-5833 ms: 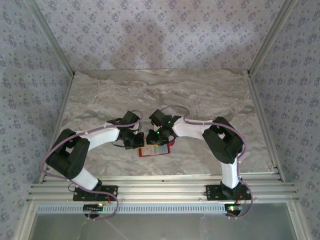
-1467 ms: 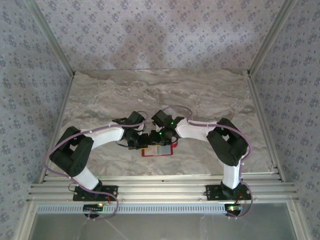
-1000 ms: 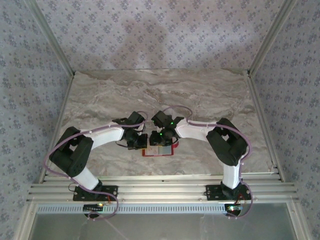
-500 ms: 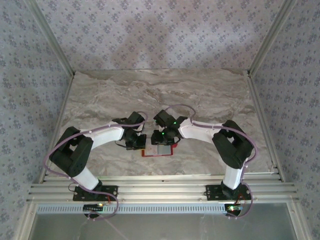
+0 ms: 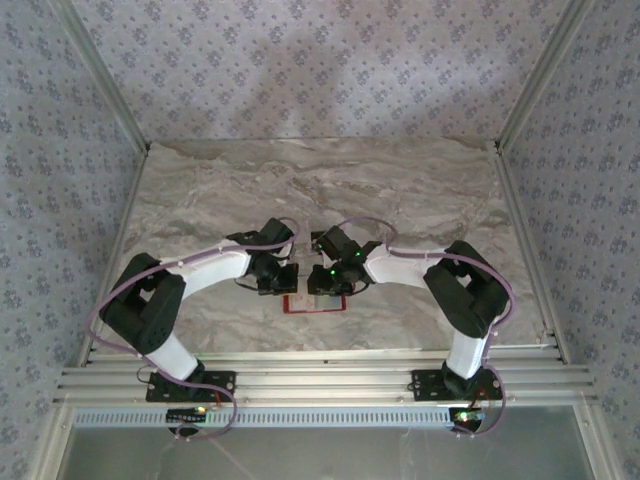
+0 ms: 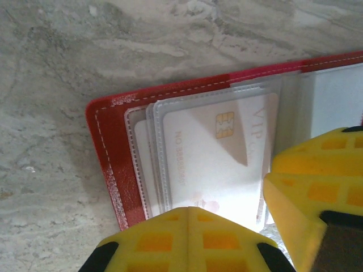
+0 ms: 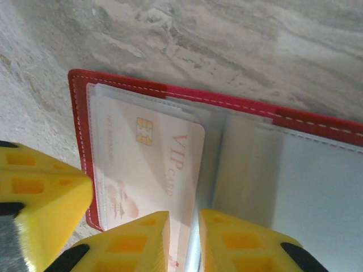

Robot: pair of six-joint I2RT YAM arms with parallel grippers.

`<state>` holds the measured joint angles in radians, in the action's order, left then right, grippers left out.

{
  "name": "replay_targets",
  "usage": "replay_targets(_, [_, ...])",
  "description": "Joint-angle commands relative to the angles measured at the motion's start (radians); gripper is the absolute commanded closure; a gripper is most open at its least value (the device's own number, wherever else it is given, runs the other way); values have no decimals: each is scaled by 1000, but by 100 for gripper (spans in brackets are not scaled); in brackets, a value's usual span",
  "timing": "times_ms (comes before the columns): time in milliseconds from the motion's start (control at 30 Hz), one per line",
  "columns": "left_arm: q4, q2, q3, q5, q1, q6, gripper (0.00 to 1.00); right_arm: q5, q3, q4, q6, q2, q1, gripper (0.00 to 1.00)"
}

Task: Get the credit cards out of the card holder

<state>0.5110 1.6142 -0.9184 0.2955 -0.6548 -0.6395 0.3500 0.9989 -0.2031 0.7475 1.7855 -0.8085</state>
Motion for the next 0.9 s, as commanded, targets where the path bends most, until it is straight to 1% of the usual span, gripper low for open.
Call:
replay_targets(0, [15, 29, -18, -14, -5, 12, 100, 35, -15, 46, -5, -14, 12, 79])
replay_targets(133, [13, 49, -7, -21, -5, 18, 100, 43, -20, 50, -2, -6, 14, 80])
replay_targets(367, [12, 72, 3, -35, -6, 24, 100, -2, -10, -10, -4, -2, 21, 80])
replay_targets(567, [14, 70, 9, -35, -5, 23, 100, -5, -6, -18, 1, 2, 18, 80])
replay_targets(733, [9, 67, 12, -30, -5, 20, 100, 33, -3, 11, 7, 22, 16, 79])
replay_targets(867, [5, 64, 12, -24, -5, 19, 100, 83, -22, 79, 32, 37, 19, 81])
